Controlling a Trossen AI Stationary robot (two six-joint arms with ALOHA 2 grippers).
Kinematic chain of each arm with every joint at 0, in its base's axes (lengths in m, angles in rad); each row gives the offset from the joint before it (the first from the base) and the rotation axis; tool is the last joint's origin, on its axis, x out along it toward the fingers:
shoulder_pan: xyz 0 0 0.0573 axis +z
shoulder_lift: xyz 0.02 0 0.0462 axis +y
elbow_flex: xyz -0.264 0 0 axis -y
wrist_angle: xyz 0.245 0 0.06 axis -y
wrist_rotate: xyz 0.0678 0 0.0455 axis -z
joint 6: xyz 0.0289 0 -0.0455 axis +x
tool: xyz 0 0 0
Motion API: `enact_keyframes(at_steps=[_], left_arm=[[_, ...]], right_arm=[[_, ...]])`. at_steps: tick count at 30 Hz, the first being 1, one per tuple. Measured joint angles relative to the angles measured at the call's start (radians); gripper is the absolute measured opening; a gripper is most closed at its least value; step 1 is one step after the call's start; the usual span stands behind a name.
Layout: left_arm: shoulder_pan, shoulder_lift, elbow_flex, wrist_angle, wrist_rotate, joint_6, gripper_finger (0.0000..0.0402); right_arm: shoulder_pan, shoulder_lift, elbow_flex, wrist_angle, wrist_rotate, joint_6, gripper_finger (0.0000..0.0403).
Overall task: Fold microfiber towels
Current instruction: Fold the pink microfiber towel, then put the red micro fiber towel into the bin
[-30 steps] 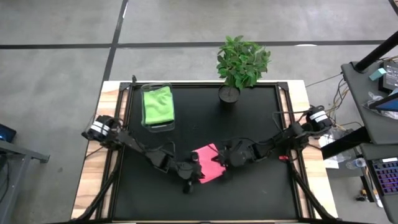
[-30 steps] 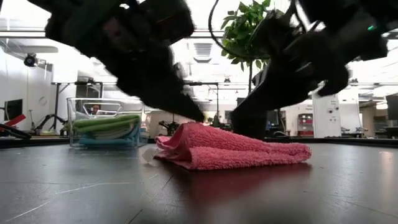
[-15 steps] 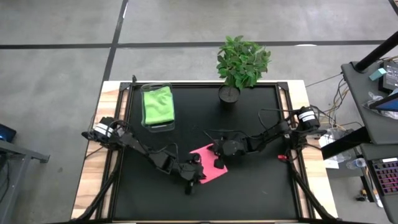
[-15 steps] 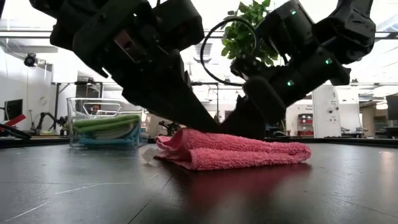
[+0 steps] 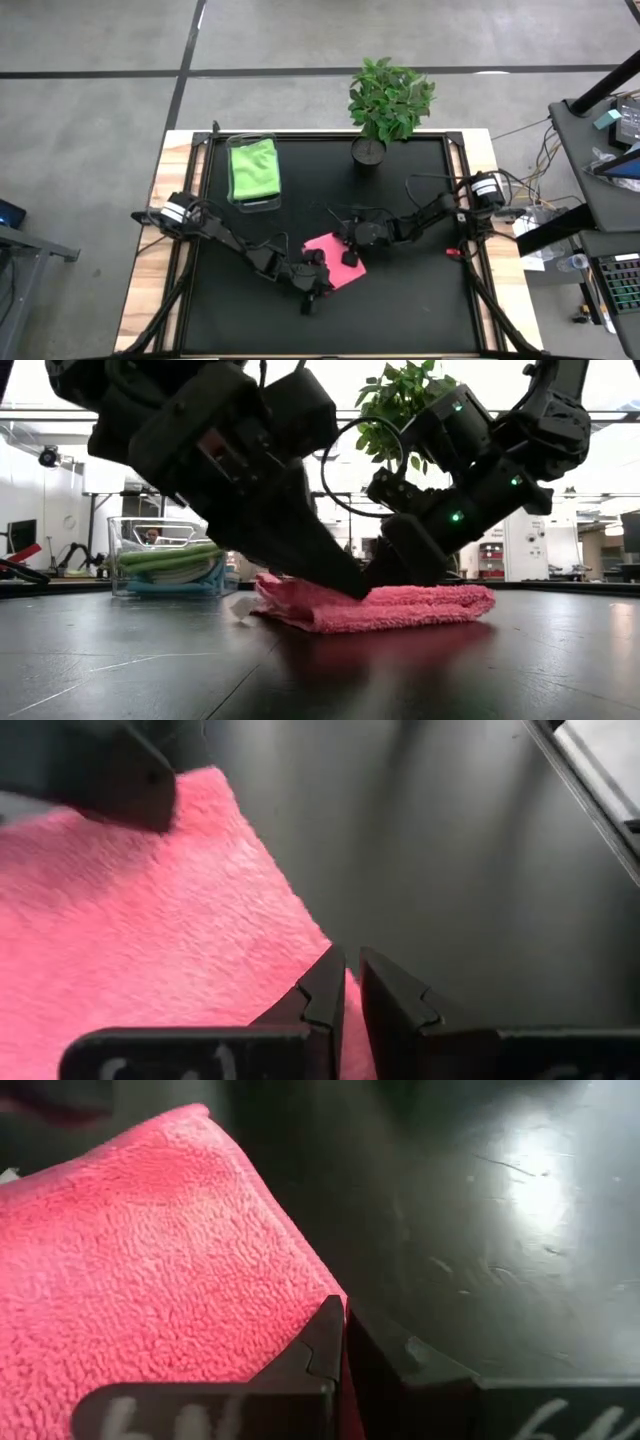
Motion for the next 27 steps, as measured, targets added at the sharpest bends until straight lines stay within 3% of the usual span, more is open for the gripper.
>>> enact_keyframes(at_steps=[10,19,27], left_arm=[[0.004,0.001,-0.003,0.016,0.034,-0.02,0.002],[0.008,-0.165,-0.001,-0.108,0.037,-0.069,0.002],[0.017,-0.271,-0.002,-0.234,0.035,-0.487,0.002]], right_arm=[[-0.012,-0.011,0.0,-0.008,0.001,0.008,0.0012],[-0.012,-0.121,0.0,-0.092,-0.01,0.019,0.0012],[-0.012,-0.333,0.0,-0.391,-0.051,0.205,0.0014]])
